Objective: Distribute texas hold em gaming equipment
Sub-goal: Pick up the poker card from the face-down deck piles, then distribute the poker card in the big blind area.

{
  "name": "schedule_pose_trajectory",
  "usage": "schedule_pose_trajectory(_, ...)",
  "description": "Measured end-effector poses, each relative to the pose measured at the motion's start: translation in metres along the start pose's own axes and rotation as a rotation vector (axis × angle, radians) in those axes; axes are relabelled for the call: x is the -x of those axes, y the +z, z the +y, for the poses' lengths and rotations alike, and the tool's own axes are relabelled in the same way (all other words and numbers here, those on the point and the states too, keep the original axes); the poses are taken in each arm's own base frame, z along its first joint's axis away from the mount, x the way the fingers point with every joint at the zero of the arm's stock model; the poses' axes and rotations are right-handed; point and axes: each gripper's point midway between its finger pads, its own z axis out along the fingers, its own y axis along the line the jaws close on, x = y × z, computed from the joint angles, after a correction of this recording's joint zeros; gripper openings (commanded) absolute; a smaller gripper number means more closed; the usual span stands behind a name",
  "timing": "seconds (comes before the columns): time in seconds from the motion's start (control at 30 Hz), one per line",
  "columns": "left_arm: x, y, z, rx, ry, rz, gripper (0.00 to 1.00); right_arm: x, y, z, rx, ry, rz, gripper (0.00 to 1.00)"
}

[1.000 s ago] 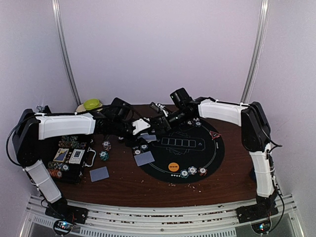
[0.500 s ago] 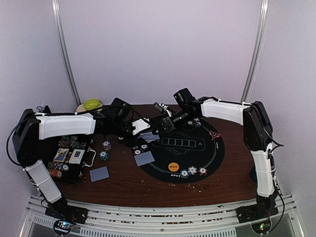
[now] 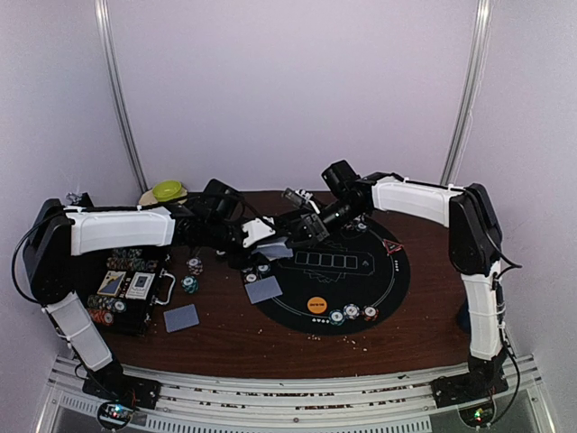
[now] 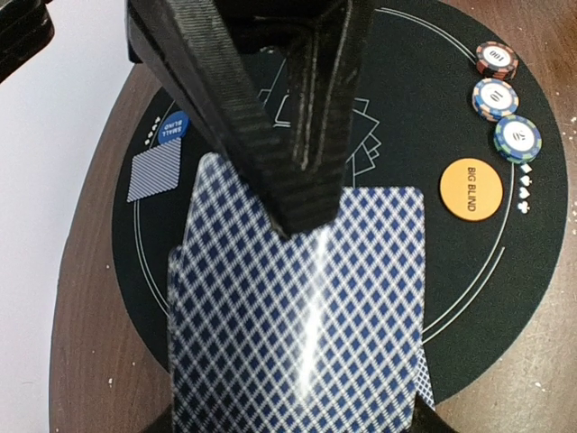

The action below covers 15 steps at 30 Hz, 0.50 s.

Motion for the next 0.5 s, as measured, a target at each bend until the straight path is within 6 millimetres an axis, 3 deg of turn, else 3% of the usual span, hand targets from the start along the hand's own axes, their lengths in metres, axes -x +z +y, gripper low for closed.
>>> schedule_pose_trajectory(0.23, 0.004, 0.0, -0.001, 0.0, 0.007, -0.009, 0.04, -0.004, -0.009, 0.002, 0.006, -0.01, 0.005, 0.0)
schedule_pose_trajectory(0.5, 0.005, 0.0, 0.001, 0.012, 0.008, -0.013, 0.04, -0.008, -0.069, -0.003, -0.07, -0.014, -0.056, 0.0)
